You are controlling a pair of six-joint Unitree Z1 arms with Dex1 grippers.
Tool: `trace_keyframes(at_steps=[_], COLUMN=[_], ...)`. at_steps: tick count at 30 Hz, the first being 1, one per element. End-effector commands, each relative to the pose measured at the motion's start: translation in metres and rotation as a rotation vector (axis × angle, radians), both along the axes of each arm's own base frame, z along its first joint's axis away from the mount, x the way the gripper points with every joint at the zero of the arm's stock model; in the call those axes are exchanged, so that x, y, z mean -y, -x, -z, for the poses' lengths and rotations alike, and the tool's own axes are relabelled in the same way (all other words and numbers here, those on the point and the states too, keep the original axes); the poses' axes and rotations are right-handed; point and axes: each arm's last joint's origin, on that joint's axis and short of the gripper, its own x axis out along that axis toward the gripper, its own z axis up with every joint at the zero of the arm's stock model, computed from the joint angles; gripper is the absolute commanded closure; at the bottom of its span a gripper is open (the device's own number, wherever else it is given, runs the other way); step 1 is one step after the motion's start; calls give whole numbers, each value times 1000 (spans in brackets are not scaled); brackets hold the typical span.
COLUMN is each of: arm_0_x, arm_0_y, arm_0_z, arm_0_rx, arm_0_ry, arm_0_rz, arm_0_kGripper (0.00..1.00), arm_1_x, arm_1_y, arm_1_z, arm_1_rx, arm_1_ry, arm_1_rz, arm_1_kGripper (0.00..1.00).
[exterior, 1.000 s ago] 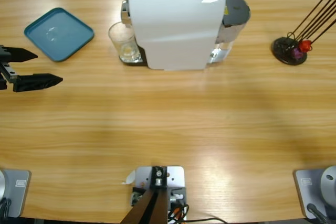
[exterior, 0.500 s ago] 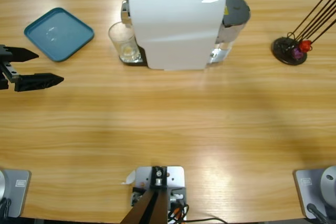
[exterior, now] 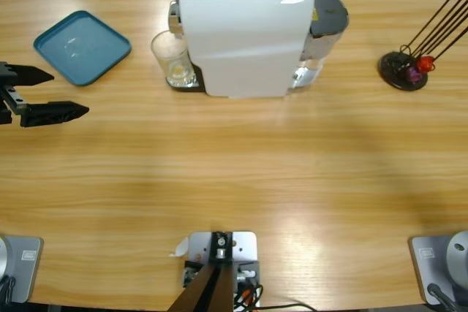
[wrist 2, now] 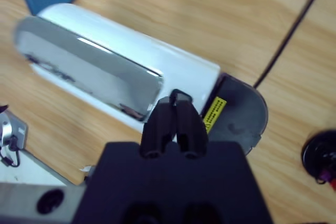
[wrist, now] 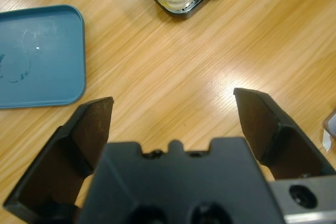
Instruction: Pour coffee
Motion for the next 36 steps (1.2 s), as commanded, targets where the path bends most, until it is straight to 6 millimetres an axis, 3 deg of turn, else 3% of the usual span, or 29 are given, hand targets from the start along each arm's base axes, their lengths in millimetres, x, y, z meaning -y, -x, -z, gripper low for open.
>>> trace_keyframes(at_steps=[1,11,26,30,32,36], arm_0_x=[1,0,1,1,2,3], arm_0_y=[1,2,1,1,0,-1], arm_0_z=[15,15,16,15,16,16], arm_0_rx=[-44,-43,-46,-39,-34,-34], arm_0_ry=[-26,-25,-21,-12,-9,-8], arm_0_rz=[-8,-8,-8,-2,-3,-2], arm_0_kGripper=[0,0,0,0,0,0], arm_1_x=[13,10,17,25,28,32], arm_1_y=[36,29,40,58,78,124], arm_1_z=[-40,-23,-29,-35,-42,-36], arm_1_rx=[91,51,57,55,63,55], arm_1_ry=[-59,-17,-18,-26,-41,-51], arm_1_rz=[-67,-52,-50,-61,-89,-157], arm_1_kGripper=[0,0,0,0,0,0])
